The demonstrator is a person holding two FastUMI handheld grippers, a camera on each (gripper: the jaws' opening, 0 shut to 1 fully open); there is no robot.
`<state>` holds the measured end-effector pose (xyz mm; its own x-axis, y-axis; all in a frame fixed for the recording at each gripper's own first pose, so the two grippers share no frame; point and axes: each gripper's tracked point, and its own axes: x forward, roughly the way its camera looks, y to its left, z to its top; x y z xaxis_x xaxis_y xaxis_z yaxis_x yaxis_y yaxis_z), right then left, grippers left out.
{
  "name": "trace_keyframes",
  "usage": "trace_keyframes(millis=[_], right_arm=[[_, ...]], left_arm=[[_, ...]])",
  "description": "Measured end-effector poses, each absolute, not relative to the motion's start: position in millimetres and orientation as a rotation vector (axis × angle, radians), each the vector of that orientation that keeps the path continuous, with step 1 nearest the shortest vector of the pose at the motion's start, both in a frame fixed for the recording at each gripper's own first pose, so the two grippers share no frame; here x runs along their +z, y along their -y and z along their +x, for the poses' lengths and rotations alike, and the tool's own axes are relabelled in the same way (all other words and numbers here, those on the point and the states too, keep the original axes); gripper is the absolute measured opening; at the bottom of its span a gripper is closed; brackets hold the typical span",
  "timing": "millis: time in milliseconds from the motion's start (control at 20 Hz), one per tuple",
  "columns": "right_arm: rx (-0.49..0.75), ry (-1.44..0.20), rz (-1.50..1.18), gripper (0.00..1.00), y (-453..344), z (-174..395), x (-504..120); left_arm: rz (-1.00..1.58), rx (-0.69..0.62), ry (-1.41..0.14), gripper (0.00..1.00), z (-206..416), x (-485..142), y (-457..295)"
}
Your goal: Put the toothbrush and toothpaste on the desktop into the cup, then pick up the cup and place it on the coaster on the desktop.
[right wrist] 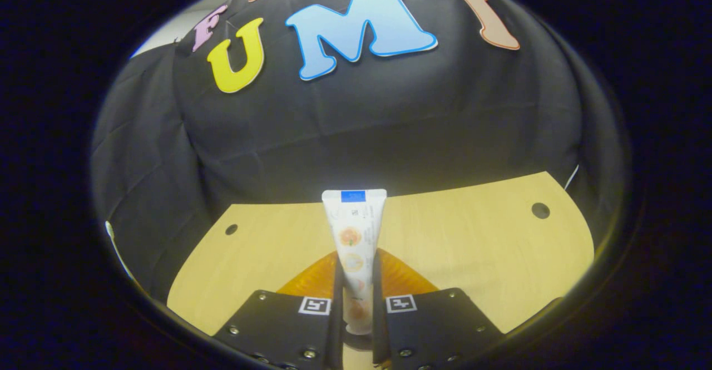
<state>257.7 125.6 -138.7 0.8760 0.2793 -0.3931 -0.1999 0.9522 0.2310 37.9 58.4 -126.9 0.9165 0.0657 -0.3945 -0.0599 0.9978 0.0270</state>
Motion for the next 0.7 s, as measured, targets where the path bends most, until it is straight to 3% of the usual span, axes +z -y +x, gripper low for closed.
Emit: trace_keyframes(millis=[100,150,200,250,300,500,600,650,700], right_arm=[[0.248,-0.445,0.202,0.22,-127,260,-143],[0.248,-0.456,0.208,0.29,-128,256,-145],[0.248,-0.458,0.215,0.29,-127,254,-143],[0.245,-0.468,0.216,0.41,-127,252,-147],[0.237,-0.472,0.206,0.35,-124,249,-149],[0.24,-0.477,0.209,0.35,-122,238,-150],[0.241,-0.472,0.204,0.57,-120,232,-142],[0.242,-0.462,0.203,0.63,-120,232,-140],[0.239,-0.452,0.204,0.62,-118,231,-135]], left_arm=[[0.015,0.067,-0.406,0.07,38,-126,-59],[0.015,0.068,-0.402,0.07,37,-126,-59],[0.013,0.066,-0.398,0.07,35,-126,-58],[0.011,0.066,-0.395,0.07,34,-125,-57],[0.009,0.063,-0.394,0.07,33,-125,-56],[-0.01,0.05,-0.392,0.07,35,-127,-51],[-0.021,0.043,-0.391,0.07,36,-126,-49],[-0.026,0.039,-0.388,0.07,36,-126,-48],[-0.03,0.033,-0.383,0.07,37,-124,-45]])
